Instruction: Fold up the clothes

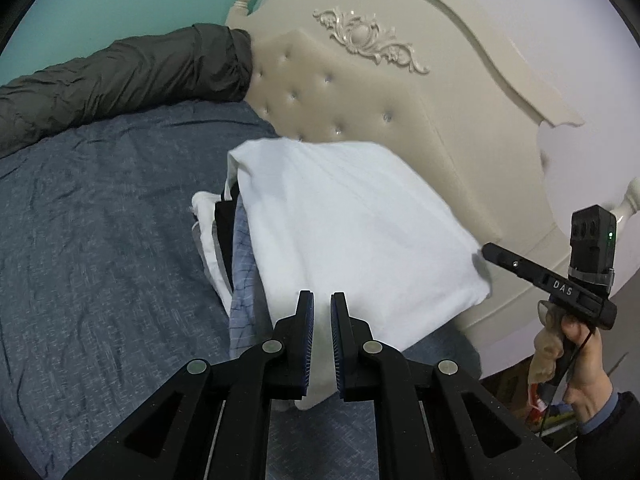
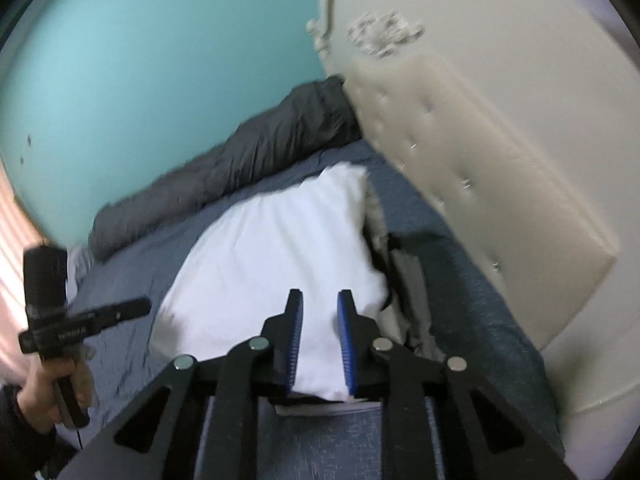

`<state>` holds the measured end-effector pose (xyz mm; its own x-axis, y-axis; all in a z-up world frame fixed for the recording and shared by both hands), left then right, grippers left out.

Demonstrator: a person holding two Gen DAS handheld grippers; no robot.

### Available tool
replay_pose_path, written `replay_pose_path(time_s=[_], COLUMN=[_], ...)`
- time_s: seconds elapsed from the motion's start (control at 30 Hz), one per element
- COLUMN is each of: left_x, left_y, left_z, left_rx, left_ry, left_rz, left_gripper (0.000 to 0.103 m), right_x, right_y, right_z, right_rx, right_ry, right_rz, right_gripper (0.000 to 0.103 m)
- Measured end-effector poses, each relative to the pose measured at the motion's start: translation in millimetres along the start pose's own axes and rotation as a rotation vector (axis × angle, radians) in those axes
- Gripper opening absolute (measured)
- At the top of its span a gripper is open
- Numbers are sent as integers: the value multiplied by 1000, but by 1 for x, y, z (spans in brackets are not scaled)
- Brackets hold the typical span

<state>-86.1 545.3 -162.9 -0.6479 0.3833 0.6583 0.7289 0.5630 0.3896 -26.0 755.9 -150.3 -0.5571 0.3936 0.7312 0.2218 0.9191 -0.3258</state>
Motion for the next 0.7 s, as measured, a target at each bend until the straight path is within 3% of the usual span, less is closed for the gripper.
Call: replay_pose_path(time_s=[0.23, 0.5, 0.7], left_x=[-20, -17, 18], left_y=[-16, -17, -19], left_z=[23, 17, 9], left_rx=[-1, -16, -13], left_ry=[-55, -58, -14], left_rz=[-49, -55, -44], left_gripper=[9, 9, 9], right_x=[-18, -19, 28], right_y=[19, 22, 9], right_z=[23, 24, 25], right_rx=[-54, -84, -58], right_ry=[-37, -71, -15], right_rz=[49, 22, -16], right_gripper=[11, 11, 11])
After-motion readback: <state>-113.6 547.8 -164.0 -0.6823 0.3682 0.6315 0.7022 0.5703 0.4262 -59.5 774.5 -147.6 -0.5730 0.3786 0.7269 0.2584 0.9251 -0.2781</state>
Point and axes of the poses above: each gripper's, at about its wrist camera, not at the fingertips, and z roughly the way its jaws point, y to its right, x to its top, the point moved 8 cm from there along z, roughly the way its jaws point, and after that the axes turned 2 degrees about y, right-handed, at the moved point
